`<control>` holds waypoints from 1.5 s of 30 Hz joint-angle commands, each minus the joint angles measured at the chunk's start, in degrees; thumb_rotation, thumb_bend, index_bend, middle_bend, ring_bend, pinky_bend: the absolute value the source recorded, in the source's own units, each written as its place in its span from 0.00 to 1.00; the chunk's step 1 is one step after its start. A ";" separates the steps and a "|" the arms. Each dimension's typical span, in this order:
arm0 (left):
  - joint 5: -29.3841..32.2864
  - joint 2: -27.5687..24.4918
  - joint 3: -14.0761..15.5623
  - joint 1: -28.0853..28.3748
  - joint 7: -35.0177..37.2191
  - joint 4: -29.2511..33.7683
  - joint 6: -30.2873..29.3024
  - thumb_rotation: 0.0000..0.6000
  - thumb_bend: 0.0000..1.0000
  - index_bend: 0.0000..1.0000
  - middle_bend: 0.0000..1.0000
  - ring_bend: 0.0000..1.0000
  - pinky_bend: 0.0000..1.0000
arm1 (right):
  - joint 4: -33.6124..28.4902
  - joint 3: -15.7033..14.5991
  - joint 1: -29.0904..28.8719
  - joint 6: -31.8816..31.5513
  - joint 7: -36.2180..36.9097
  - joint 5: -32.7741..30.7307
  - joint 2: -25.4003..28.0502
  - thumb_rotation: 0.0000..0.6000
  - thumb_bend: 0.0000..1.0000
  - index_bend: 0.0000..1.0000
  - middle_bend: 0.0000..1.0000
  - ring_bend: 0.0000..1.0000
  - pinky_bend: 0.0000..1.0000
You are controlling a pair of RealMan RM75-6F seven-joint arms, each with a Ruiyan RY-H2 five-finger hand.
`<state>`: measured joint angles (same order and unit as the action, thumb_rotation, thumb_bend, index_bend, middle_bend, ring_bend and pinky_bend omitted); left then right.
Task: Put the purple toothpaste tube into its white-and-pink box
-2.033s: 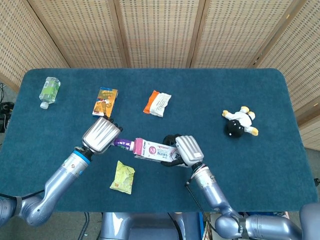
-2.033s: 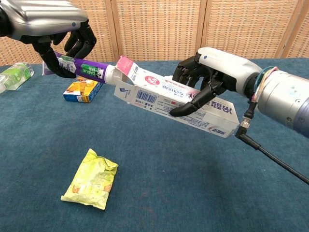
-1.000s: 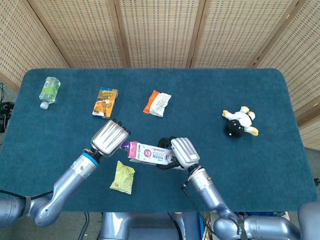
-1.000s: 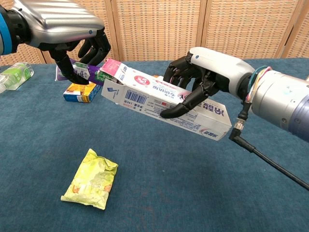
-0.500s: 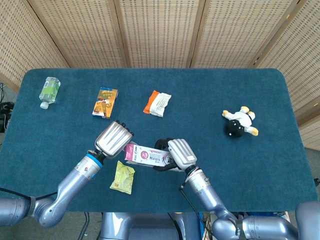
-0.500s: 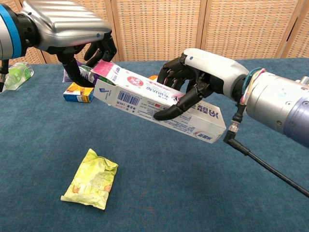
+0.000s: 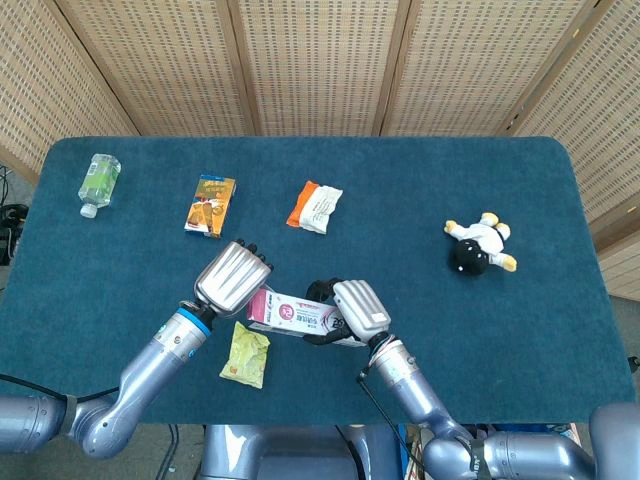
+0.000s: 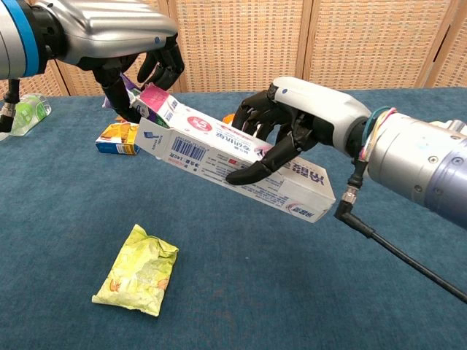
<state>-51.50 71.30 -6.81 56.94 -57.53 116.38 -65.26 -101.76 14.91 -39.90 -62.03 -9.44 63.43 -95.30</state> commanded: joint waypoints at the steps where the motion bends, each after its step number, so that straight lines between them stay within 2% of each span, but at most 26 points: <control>1: 1.61 -0.10 -0.45 0.97 -1.87 1.44 -0.78 1.00 0.31 0.83 0.63 0.49 0.55 | 0.08 -0.18 -0.08 0.32 0.52 0.48 -0.06 1.00 0.00 0.60 0.53 0.45 0.57; 13: 6.44 -0.58 -0.93 4.19 -9.49 5.71 -4.02 1.00 0.31 0.83 0.62 0.49 0.55 | 1.36 -0.24 0.37 1.99 5.95 1.37 -0.23 1.00 0.00 0.60 0.53 0.45 0.57; 18: 6.30 -0.59 -0.75 4.94 -11.05 6.64 -5.70 1.00 0.31 0.80 0.53 0.41 0.54 | 2.13 -0.06 0.12 2.39 6.80 2.04 -0.38 1.00 0.00 0.60 0.53 0.45 0.57; 27: 4.13 -0.43 0.72 5.40 -11.63 6.70 -6.21 1.00 0.31 0.63 0.38 0.29 0.44 | 2.13 0.23 -0.10 2.25 6.69 1.92 -0.74 1.00 0.00 0.60 0.53 0.45 0.57; 36: 2.46 -1.13 1.36 5.27 -11.25 6.07 -6.84 1.00 0.31 0.44 0.17 0.10 0.26 | 2.31 0.25 -0.09 2.04 6.63 1.80 -1.02 1.00 0.00 0.60 0.53 0.45 0.57; 40: 1.29 -1.02 1.49 5.07 -10.93 5.81 -7.21 1.00 0.30 0.33 0.06 0.01 0.16 | 2.35 0.28 -0.03 1.90 6.70 1.82 -1.09 1.00 0.00 0.60 0.53 0.45 0.57; 43: 0.90 -0.96 1.47 5.11 -10.98 5.70 -7.28 1.00 0.30 0.25 0.00 0.00 0.09 | 2.32 0.36 -0.02 1.83 6.74 1.83 -1.07 1.00 0.00 0.60 0.53 0.45 0.57; 45: 0.28 -0.82 1.48 5.15 -11.04 5.45 -7.33 1.00 0.29 0.20 0.00 0.00 0.07 | 2.14 0.52 0.02 1.72 6.97 1.87 -1.05 1.00 0.00 0.60 0.53 0.45 0.57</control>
<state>-51.01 70.41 -5.33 62.06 -68.53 121.95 -72.55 -99.60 15.41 -39.89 -60.29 -2.50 65.28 -96.35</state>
